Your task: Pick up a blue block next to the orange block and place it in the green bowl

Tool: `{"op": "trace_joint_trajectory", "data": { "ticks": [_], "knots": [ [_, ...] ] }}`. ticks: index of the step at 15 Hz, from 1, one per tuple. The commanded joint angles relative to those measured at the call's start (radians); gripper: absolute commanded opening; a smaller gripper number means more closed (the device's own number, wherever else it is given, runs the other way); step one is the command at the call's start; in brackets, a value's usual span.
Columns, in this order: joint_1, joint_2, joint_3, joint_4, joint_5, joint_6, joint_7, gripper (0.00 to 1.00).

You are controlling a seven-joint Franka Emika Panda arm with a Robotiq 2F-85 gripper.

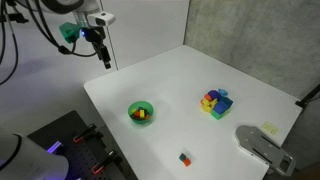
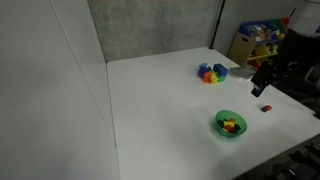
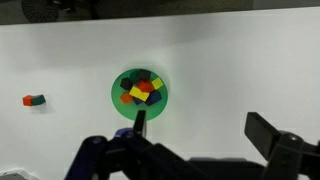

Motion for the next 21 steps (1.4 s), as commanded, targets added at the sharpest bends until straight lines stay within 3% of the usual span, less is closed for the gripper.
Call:
{"op": "trace_joint_trajectory", "data": {
  "ticks": [1,11,21],
  "knots": [
    [0.016,0.002,-0.016,0.001,-0.008,-0.001,0.006,1.0],
    [0.001,0.047,-0.041,0.054,-0.015,-0.015,-0.017,1.0],
    [-0.059,0.238,-0.185,0.233,-0.047,-0.016,-0.137,1.0]
  ]
}}
